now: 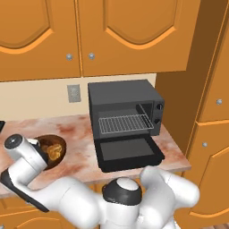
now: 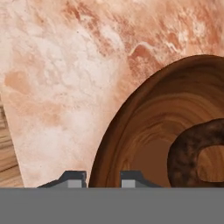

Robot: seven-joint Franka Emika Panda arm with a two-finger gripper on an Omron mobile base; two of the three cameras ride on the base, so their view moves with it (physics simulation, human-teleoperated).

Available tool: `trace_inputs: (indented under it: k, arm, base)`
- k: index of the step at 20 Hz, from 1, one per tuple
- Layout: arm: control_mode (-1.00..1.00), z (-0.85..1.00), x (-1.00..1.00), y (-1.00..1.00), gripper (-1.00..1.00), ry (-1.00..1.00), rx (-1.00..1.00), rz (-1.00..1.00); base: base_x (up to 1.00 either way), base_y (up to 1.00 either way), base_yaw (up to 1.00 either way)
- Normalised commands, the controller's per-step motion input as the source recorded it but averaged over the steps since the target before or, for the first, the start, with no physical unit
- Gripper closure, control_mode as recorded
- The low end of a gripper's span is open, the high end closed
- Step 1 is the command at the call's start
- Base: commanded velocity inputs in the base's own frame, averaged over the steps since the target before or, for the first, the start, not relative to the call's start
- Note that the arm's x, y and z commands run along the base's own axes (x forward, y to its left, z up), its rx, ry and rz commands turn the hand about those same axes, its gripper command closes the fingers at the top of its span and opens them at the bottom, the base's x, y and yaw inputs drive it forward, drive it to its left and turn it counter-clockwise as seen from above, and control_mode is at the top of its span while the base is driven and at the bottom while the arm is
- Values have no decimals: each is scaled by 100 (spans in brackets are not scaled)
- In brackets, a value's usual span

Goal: Pick up the heated bread from the toaster oven and place it in the bowl. Then move the bread bowl to the dining counter.

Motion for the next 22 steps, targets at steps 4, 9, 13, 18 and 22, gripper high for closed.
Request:
trace_inputs:
  k: [4,9,13,18,22]
  arm:
    - [-100,6,-38,-97,100,-20,0,0]
    - [-100,55,-33,-100,100,-31,1,0]
    - [-100,100,-57,-100,100,-21,11,-3]
    - [-100,100,-52,-100,100,-8,17,-3]
    - [-100,100,-31,-100,100,0,17,-7]
  base:
    - [0,0,0]
    - [0,0,0]
    - [0,0,0]
    - [0,0,0]
    - [0,0,0]
